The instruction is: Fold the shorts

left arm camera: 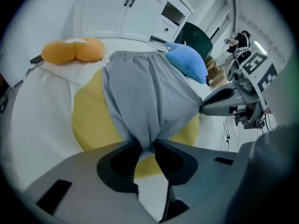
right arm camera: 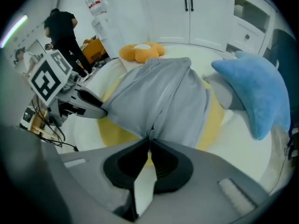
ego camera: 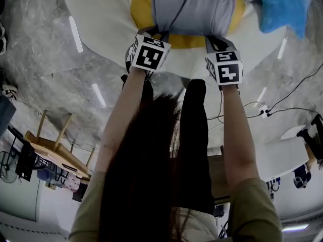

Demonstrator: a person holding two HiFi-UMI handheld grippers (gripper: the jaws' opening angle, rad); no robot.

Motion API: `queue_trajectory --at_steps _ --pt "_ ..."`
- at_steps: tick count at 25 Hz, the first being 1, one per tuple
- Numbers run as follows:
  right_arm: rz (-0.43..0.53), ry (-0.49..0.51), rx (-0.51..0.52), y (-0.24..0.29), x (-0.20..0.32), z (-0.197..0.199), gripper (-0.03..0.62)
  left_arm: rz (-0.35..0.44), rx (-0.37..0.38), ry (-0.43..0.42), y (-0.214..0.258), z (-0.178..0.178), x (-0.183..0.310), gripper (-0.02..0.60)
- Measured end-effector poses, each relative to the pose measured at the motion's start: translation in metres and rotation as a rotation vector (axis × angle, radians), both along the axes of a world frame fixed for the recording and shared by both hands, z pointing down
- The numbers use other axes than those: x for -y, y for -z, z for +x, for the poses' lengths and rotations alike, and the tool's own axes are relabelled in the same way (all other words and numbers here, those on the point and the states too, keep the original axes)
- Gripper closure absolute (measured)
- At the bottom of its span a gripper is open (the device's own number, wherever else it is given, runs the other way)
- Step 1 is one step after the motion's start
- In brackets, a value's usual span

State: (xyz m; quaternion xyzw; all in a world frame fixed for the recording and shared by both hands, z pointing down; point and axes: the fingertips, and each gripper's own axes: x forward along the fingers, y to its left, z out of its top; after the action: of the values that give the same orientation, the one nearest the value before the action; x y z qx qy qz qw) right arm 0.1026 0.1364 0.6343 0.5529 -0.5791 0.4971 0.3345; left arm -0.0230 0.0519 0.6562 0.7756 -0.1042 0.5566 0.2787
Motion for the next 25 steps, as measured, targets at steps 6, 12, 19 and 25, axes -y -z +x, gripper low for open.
queue_trajectory --at_steps 6,12,19,25 --pt "0.041 0.055 0.038 0.018 -0.024 0.035 0.572 -0.004 0.007 -0.029 0.006 -0.018 -0.013 0.507" --pt "-0.062 0.121 0.029 -0.011 -0.041 0.053 0.571 -0.018 -0.023 0.042 0.012 -0.021 -0.018 0.496" --pt "-0.138 0.321 0.003 0.008 -0.043 0.061 0.319 0.130 -0.213 -0.096 0.055 0.040 0.005 0.312" --pt "0.095 0.756 -0.075 0.032 0.042 0.055 0.316 0.206 -0.282 -0.454 0.055 0.099 0.028 0.255"
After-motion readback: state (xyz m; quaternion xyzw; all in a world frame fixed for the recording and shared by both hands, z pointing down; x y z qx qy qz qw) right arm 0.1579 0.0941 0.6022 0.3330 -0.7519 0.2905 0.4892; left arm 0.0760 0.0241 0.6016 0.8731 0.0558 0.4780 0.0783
